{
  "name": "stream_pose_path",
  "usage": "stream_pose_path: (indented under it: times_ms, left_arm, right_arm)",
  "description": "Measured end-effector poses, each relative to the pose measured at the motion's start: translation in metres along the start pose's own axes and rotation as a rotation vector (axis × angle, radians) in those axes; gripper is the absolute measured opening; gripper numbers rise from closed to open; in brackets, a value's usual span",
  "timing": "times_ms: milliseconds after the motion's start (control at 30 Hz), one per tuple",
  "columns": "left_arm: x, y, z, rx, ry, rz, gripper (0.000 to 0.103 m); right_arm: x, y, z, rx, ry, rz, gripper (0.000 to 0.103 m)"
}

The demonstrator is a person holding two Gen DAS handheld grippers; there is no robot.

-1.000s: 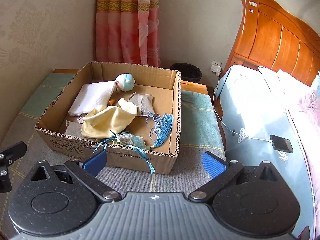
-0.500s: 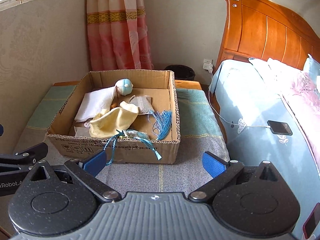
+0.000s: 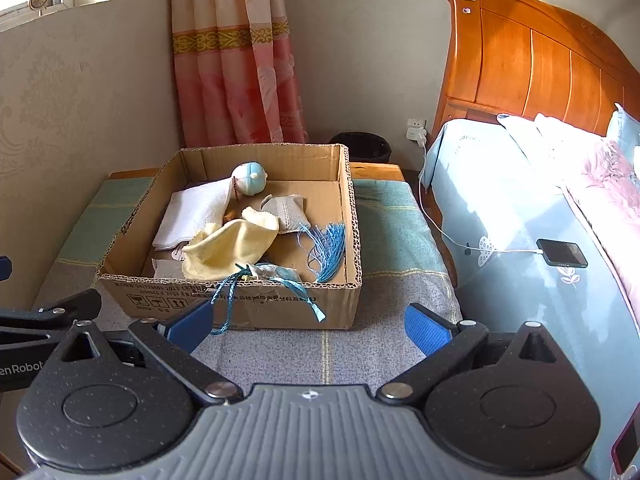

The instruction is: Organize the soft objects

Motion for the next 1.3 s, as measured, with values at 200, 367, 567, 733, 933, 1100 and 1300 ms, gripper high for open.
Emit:
stream_pose_path:
  times_ms: [200, 367, 567, 733, 933, 1100, 1300]
  left_arm:
    - [0.0004, -0.001, 0.0006, 0.001, -0.006, 0.002, 0.102]
    - [0.0004, -0.0014, 0.0007, 0.001, -0.005, 0.002, 0.102]
    - [0.0002, -0.0019, 0.001, 0.0, -0.004, -0.001, 0.102]
    - [0.0006, -0.0023, 0.0016, -0.001, -0.003, -0.003, 0.102]
    - [0.0004, -0.0019, 0.0022, -0.003, -0.001, -0.002, 0.102]
    - [0.0005, -0.0018, 0.0026, -0.003, -0.002, -0.002, 0.102]
    - [0.0, -0.0016, 0.0027, -0.003, -0.003, -0.003, 0.102]
  right_arm:
    - [0.0003, -0.0003, -0.0006, 0.001, -0.002, 0.002, 0.103]
    - [0.0007, -0.0006, -0.0008, 0.0, -0.003, 0.004, 0.103]
    - [0.0009, -0.0002, -0.0008, 0.0, -0.009, 0.005, 0.103]
    - [0.0009, -0.0004, -0.0009, 0.001, -0.008, 0.006, 0.103]
    - [0.0016, -0.0009, -0.001, 0.0, -0.01, 0.008, 0.103]
    - [0.0022, -0.0011, -0.001, 0.001, -0.01, 0.01, 0.103]
    - [0.003, -0.001, -0.001, 0.001, -0.009, 0.012, 0.103]
Point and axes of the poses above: each gripper's, at about its wrist camera, not at the fingertips, and x roughly against the way its jaws point, z to its right, y to its underside, the point moved 2 cm from there along -x, roughly the way its jaws point, and after that the axes turned 9 degrees about -x, right-handed, at the moved point
